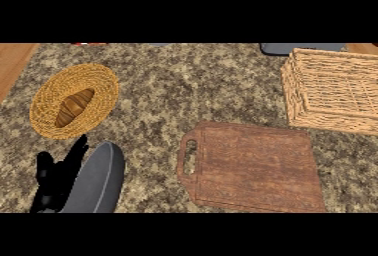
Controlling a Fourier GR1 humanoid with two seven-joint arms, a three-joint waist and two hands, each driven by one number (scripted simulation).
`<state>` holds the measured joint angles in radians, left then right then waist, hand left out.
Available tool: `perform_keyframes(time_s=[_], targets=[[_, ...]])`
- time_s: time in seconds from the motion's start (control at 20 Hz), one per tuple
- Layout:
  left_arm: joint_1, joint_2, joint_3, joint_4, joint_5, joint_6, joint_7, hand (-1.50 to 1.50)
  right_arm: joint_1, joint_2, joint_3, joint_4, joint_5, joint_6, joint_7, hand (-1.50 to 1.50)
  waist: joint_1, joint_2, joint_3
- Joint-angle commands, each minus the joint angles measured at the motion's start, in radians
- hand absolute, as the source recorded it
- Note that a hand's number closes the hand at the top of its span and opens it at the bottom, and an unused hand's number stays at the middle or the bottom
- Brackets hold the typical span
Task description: Pick the tomato from the cutting board and place it in the basket
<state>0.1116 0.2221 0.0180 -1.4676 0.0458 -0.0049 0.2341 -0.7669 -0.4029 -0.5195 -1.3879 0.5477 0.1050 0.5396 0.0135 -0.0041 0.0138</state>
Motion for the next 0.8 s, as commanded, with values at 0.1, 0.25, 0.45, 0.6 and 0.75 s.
perform_keyframes(time_s=[0.1, 0.25, 0.45, 0.6, 0.75], targets=[[0.001, -0.042, -0.028, 0.042, 0.005, -0.003, 0.071, 0.0, 0.004, -0.009, -0.04, 0.177, -0.051, -0.079, -0.159, 1.5, -0.002, 0.009, -0.013], [0.029, -0.03, -0.016, 0.028, 0.007, -0.021, 0.046, 0.0, -0.019, -0.067, -0.06, 0.278, -0.078, -0.073, -0.212, 1.5, 0.0, 0.008, -0.013], [0.03, -0.041, -0.017, 0.01, -0.001, 0.002, 0.077, 0.0, 0.058, -0.125, -0.035, 0.341, 0.091, -0.189, -0.185, 1.5, 0.006, 0.013, -0.013], [-0.019, -0.029, 0.01, 0.094, 0.006, -0.02, 0.033, 0.0, 0.088, -0.122, 0.031, 0.358, 0.106, -0.151, -0.253, 1.5, -0.007, 0.01, -0.014], [-0.02, -0.003, 0.029, 0.076, 0.012, -0.037, 0.043, 0.0, 0.107, -0.17, 0.041, 0.377, 0.104, -0.131, -0.328, -1.5, -0.009, 0.007, -0.014]])
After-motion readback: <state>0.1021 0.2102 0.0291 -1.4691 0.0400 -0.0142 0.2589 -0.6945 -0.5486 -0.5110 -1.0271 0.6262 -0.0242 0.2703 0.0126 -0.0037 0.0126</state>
